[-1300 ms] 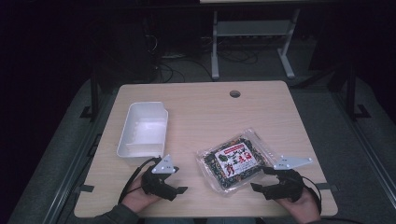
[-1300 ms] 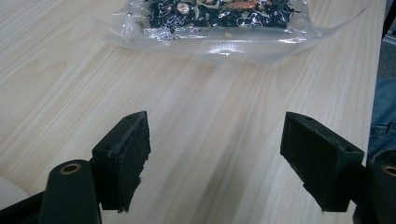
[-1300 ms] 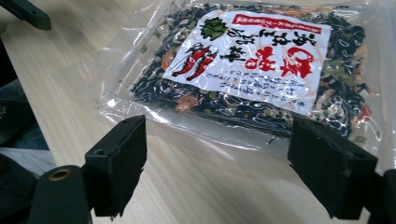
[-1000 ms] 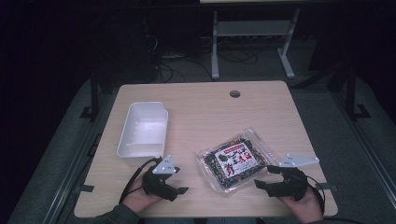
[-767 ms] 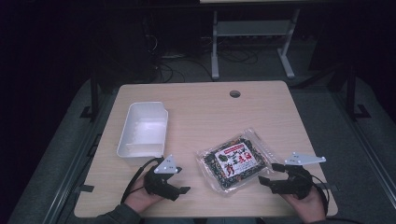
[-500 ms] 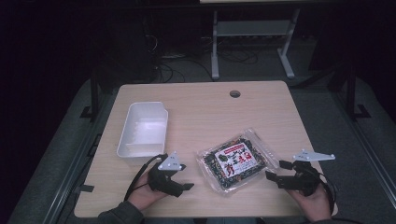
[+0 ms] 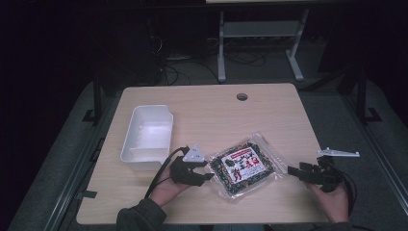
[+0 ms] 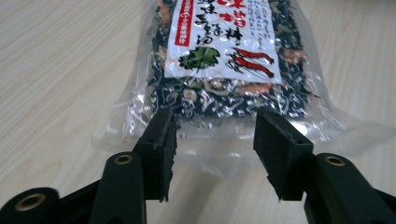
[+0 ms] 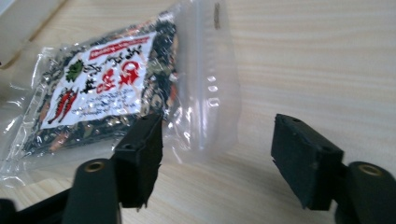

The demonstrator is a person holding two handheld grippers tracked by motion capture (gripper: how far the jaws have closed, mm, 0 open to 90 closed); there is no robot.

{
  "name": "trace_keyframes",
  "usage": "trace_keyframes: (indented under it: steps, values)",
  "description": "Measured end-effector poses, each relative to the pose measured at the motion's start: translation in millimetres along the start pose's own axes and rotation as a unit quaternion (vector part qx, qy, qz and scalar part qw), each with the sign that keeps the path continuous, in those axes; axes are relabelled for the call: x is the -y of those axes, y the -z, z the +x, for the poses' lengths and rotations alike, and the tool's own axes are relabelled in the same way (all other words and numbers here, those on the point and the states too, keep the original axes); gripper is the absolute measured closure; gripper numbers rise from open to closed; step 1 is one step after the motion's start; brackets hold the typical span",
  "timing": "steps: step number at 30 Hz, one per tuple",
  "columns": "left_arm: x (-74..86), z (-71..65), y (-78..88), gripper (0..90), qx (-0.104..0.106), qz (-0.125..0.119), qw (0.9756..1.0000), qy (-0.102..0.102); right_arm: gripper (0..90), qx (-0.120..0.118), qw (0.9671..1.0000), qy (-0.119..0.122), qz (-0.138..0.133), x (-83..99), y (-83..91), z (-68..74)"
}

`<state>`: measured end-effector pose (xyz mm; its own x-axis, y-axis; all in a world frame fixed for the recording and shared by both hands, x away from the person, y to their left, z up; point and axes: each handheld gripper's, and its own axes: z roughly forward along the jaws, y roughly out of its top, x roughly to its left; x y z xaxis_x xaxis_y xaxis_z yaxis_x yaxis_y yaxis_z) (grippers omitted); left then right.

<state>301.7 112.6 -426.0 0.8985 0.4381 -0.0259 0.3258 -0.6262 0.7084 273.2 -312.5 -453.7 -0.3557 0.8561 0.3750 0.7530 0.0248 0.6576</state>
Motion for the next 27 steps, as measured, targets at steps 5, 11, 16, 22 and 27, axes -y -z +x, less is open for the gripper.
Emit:
trace_keyframes:
  steps: [5, 11, 16, 22, 27]
  values:
    - [-4.9, 2.4, -8.5, 53.5, -0.003, 0.007, 1.0, 0.005, 40.6, -0.012, 0.9998, -0.016, 0.009, 1.9, -3.6, -5.3]
    - [-2.9, 4.5, -15.5, 55.1, -0.004, 0.025, 0.9996, 0.01, 47.7, -0.03, 0.9992, -0.02, 0.016, 2.6, -10.7, -3.8]
    - [-2.2, 4.3, -19.2, 55.6, -0.001, 0.034, 0.9994, 0.01, 51.9, -0.04, 0.9987, -0.022, 0.021, 2.6, -16.0, -2.7]
    - [-0.7, 4.3, -23.9, 55.5, 0.003, 0.043, 0.999, 0.008, 63.2, -0.037, 0.9987, -0.027, 0.023, 2.0, -19.6, -3.8]
    - [-0.1, 5.3, -26.0, 54.9, 0.004, 0.045, 0.9989, 0.011, 76.8, -0.042, 0.9981, -0.035, 0.028, 0.9, -21.6, -6.9]
